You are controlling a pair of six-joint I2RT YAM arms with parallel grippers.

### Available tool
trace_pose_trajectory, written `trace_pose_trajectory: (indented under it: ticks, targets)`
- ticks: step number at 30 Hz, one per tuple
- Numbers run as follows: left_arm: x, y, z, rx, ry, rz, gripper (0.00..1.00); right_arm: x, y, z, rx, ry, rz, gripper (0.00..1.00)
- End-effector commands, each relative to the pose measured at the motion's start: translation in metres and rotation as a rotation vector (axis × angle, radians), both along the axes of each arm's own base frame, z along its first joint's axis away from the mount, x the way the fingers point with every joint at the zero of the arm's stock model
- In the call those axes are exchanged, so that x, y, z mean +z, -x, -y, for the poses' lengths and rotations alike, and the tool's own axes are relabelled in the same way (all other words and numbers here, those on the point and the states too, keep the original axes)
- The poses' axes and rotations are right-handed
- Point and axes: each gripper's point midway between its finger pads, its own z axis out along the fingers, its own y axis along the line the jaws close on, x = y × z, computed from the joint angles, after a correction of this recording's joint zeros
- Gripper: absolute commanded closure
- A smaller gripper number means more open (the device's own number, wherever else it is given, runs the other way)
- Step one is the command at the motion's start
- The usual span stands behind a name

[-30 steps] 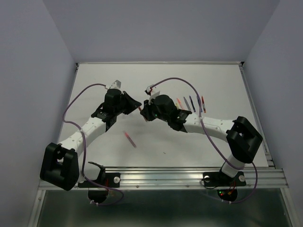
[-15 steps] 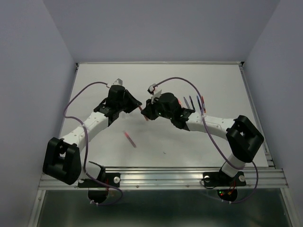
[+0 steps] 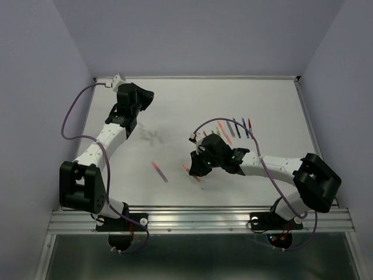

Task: Open the pen caps

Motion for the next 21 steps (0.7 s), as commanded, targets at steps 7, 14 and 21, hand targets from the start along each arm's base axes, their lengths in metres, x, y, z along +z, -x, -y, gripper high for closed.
trace_pose_trajectory:
  ticks: [7,14,21]
  targets:
    - [-0.089,0.072,-0.029,0.001,-0.185,-0.234,1.00,0.002,-0.124,0.042,-0.418,0.172,0.239,0.99]
    - [-0.145,0.112,-0.051,0.045,-0.268,-0.416,1.00,-0.011,-0.166,0.045,-0.479,0.272,0.310,0.94]
    - [-0.176,0.128,-0.058,0.058,-0.287,-0.511,0.98,-0.021,-0.184,0.057,-0.527,0.363,0.349,0.77]
